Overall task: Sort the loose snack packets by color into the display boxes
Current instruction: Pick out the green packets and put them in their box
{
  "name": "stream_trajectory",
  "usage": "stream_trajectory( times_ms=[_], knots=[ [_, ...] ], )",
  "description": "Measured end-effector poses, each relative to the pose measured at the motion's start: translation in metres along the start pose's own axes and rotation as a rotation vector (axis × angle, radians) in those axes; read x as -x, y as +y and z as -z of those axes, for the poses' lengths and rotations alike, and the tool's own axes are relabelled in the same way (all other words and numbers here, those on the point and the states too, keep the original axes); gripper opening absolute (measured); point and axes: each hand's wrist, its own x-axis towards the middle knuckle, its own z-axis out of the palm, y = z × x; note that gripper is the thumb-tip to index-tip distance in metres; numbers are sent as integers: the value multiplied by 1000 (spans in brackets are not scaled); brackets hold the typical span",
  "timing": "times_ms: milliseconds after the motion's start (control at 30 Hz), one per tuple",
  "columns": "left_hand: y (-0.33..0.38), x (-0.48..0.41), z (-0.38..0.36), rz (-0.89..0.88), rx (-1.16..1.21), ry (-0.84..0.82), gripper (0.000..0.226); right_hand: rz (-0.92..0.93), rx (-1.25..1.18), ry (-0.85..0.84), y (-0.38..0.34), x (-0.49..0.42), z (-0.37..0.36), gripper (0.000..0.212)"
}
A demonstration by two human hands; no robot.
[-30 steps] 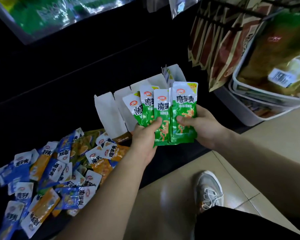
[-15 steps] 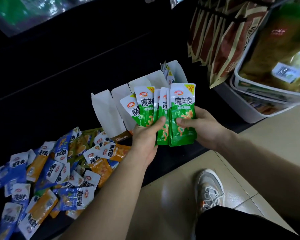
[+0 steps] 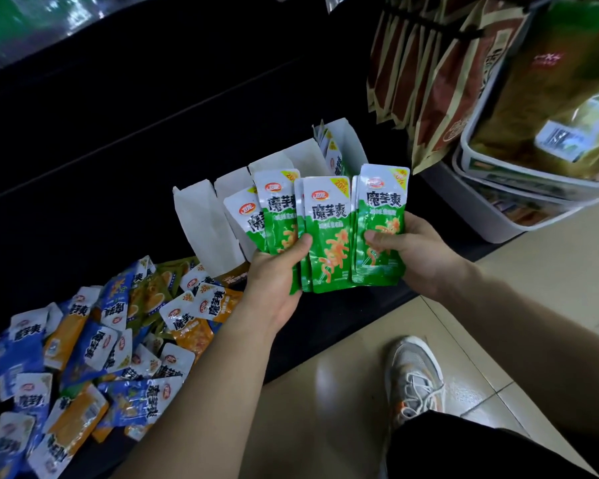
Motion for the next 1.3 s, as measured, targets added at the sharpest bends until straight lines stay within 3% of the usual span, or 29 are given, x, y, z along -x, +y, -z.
stream_trajectory(
  times_ms=[233,400,467,733,933,1067,1167,1233,1300],
  knots=[
    [-10,-2,-7,-69,-27,112,34,-58,-77,-179,8,9,-12,41],
    [-8,-7,-3,-71,48,174,34,-7,-70,64,6,1,-5,30],
    [-6,-10,3,-67,81,194,34,-28,-109,88,4,-2,6,33],
    [-7,-17,-5,-126,47,284,34,-103,-239,-104,-1,6,7,49],
    [-20,-17,-21,0,17,136,20,-51,-120,-35,8,-5,-14,42],
    [-28,-32,-25,-36,-14,127,46,-86,-112,-22,7,-18,-12,40],
    [-36,-48,-28,-35,-130,159,86,-115,-181,-3,4,-24,-22,52],
    [-41,-60,-29,-56,-173,153,80,-104,-197,11,4,-30,-30,58],
    [-41,-68,-31,-66,-207,156,80,-76,-137,36,4,-37,-34,46]
  ],
)
